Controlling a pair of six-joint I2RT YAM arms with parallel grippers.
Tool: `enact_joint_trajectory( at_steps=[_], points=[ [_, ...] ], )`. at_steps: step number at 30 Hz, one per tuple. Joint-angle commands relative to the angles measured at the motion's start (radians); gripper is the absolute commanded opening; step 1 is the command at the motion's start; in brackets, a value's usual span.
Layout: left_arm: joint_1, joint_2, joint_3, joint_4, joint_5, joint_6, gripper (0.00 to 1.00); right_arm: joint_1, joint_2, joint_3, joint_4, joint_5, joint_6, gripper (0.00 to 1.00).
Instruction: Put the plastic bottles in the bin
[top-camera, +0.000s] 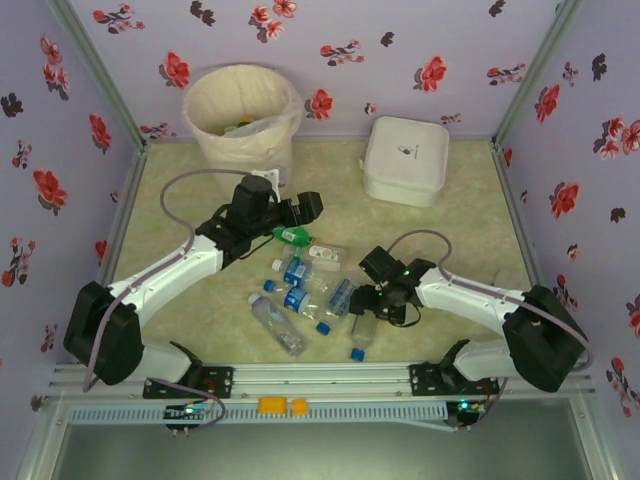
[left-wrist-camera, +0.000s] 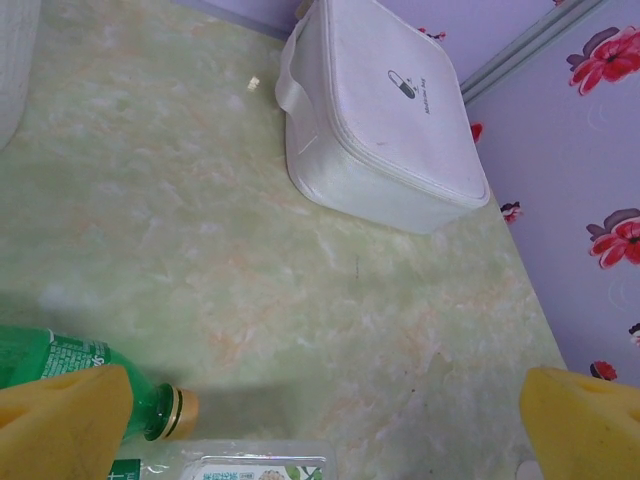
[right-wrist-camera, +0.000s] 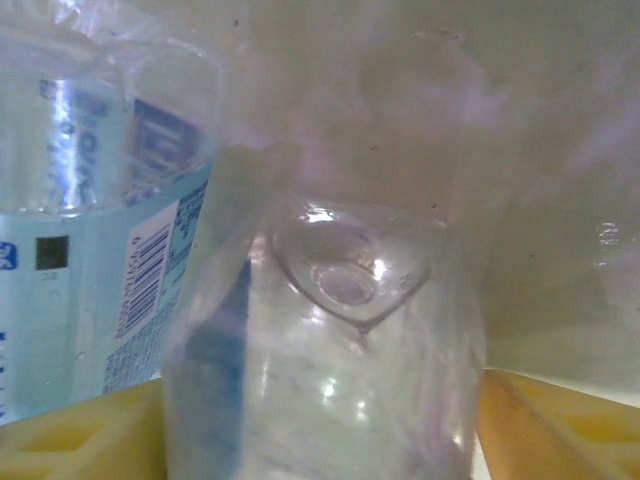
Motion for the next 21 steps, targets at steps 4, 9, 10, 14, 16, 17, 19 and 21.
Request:
enact_joint_trajectory(
  at_steps=[4,9,10,14,16,17,19,21],
  points=[
    [-0.008,-0.001,-0.003,0.013,-0.031,-0.006,1.00,0.007,0.008,-0.037,0.041,0.050,0.001,0.63],
    [-0.008,0.011,0.013,0.008,-0.032,-0.002,1.00,0.007,0.016,-0.024,0.037,0.072,-0.017,0.53],
    [-0.008,0.015,0.019,0.005,-0.031,-0.001,1.00,0.007,0.012,-0.013,0.025,0.081,-0.028,0.52],
    [-0.008,0.025,0.048,-0.013,-0.021,0.015,1.00,-0.020,-0.023,0.055,-0.029,0.117,-0.090,0.49],
    [-0.008,0.031,0.064,-0.022,-0.008,0.027,1.00,-0.064,-0.044,0.106,-0.054,0.108,-0.135,0.48],
    [-0.007,0.030,0.067,-0.022,-0.001,0.032,1.00,-0.081,-0.054,0.135,-0.064,0.103,-0.157,0.48],
    [-0.008,0.031,0.074,-0.021,0.023,0.036,1.00,-0.136,-0.070,0.199,-0.075,0.082,-0.201,0.48],
    [-0.008,0.028,0.074,-0.013,0.070,0.045,1.00,-0.183,-0.072,0.261,-0.069,0.061,-0.236,0.47]
  ],
)
